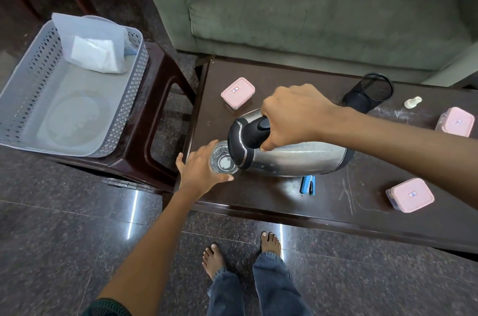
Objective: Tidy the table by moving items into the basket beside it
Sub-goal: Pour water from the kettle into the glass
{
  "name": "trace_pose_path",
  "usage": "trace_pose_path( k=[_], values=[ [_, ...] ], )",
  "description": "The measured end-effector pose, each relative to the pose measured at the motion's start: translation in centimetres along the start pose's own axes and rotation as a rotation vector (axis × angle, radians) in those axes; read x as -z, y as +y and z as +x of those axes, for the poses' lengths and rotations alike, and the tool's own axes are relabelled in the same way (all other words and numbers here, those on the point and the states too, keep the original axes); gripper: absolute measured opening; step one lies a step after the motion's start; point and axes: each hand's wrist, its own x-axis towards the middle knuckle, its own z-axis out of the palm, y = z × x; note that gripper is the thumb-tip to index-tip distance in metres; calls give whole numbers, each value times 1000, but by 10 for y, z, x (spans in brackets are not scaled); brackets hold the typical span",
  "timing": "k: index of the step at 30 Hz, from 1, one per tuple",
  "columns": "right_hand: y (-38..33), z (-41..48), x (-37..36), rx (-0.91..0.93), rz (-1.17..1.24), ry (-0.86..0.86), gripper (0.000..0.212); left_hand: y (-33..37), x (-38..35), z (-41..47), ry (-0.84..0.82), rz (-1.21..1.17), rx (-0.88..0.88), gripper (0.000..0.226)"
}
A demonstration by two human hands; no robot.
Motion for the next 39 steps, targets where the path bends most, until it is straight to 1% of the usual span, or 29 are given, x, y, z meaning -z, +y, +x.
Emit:
trace_pose_path(
  k=[9, 16, 22, 25, 29, 34, 35, 36, 37, 39],
  values=[
    [8, -9, -2, -54, 76, 40, 52, -2, -1, 1, -4, 4, 6, 93],
    [28, -27, -8, -135, 206, 80, 48, 1, -1, 2, -3, 20, 20, 94],
    [54, -43, -19, -225, 437, 100, 51, 5, 1, 2, -9, 60, 43, 96],
    [68, -53, -24, -233, 609, 112, 51, 6, 2, 2, -13, 106, 49, 97],
    [79, -63, -26, -238, 744, 134, 49, 6, 2, 2, -25, 93, 65, 96],
    [83, -70, -19, -253, 828, 178, 48, 19, 16, -9, -85, 40, 103, 113],
    [83, -70, -16, -254, 848, 183, 47, 24, 22, -11, -66, 26, 109, 112],
    [82, -70, -9, -254, 861, 187, 47, 27, 32, -14, -23, -2, 120, 106],
    [82, -69, -4, -261, 867, 192, 46, 31, 44, -15, 35, -50, 123, 93],
    [78, -66, 11, -266, 868, 209, 46, 36, 73, -19, 170, -168, 93, 60]
  ],
)
